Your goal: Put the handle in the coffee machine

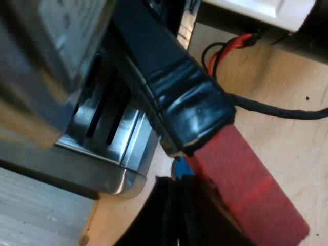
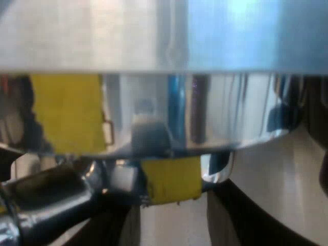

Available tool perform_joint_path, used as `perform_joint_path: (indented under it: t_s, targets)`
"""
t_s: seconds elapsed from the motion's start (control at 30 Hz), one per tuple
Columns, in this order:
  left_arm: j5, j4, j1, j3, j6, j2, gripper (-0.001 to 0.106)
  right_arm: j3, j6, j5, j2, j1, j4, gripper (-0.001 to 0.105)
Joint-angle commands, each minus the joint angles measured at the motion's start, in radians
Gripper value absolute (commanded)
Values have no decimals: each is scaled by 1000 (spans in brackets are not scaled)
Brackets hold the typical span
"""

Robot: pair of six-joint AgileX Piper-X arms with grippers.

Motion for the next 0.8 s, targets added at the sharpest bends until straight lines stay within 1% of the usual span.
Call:
perform_joint_path:
  t_s: [0.03,0.13,0.17,0.23,0.37,0.43,0.53,0.63,0.8]
  targets:
    - [44,35,-27,-5,-16,-5,0,-18,-3,14,-43,-1,-87,35]
    - [51,51,-38,-1,-18,-5,0,-18,-3,16,-43,-1,-87,35]
    - [61,65,-40,2,-18,-5,0,-18,-3,16,-43,0,-87,35]
    - [103,88,-44,9,-16,-5,0,-18,-3,21,-43,2,-82,34]
    - [103,88,-44,8,-13,-5,0,-18,-3,30,-43,2,-79,30]
    - [103,88,-44,8,-13,-5,0,-18,-3,57,-43,2,-79,28]
    - [103,88,-44,8,-13,-5,0,-18,-3,82,-43,6,-70,28]
    - [103,88,-44,8,-13,-5,0,-18,-1,82,-43,10,-38,28]
    - [105,89,-44,8,-13,-5,0,-11,35,82,-43,9,25,28]
